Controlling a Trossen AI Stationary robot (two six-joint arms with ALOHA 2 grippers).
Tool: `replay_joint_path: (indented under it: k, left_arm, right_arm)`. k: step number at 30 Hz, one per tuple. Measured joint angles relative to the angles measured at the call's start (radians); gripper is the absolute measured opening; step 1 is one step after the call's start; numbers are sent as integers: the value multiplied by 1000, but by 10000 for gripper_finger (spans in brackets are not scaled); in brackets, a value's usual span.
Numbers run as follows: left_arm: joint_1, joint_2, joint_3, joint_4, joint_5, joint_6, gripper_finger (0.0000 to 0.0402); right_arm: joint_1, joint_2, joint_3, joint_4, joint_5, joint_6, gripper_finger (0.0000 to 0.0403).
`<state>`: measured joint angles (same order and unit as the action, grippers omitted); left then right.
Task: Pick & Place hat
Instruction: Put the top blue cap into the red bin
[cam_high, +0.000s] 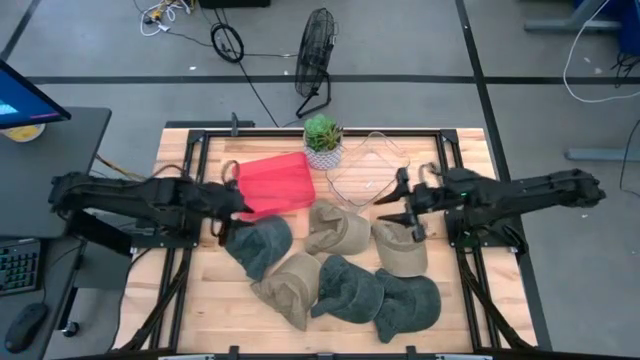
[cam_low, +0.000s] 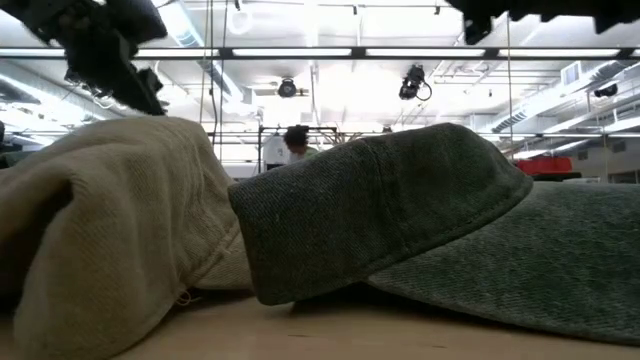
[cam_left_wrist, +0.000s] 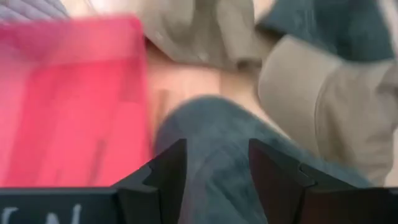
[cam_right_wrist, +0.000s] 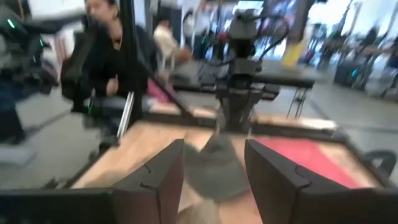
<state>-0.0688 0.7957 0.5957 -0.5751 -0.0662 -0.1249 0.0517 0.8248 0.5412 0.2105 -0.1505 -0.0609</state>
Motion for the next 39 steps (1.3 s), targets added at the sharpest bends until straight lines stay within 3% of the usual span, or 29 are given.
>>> replay_joint_path:
  k: [8, 15, 23, 26, 31, 39]
  left_arm:
    - [-111, 228, 0, 81, -9, -25, 163]
    - [-178, 369, 0, 87, -210, -19, 163]
    - [-200, 484, 1, 89, -178, -104, 156]
    - [-213, 515, 2, 98, -181, -105, 125]
    - [-236, 514, 6, 104, -179, -191, 20]
    - [-312, 453, 130, 11, -230, -258, 6]
  right_arm:
    - [31, 202, 79, -20, 2, -28, 174]
    - [31, 271, 103, -18, 4, -98, 174]
    - [31, 276, 103, -18, 3, -105, 174]
    - [31, 276, 103, -18, 3, -105, 174]
    - [31, 276, 103, -36, 3, -105, 174]
    - [31, 276, 103, -54, 3, -60, 174]
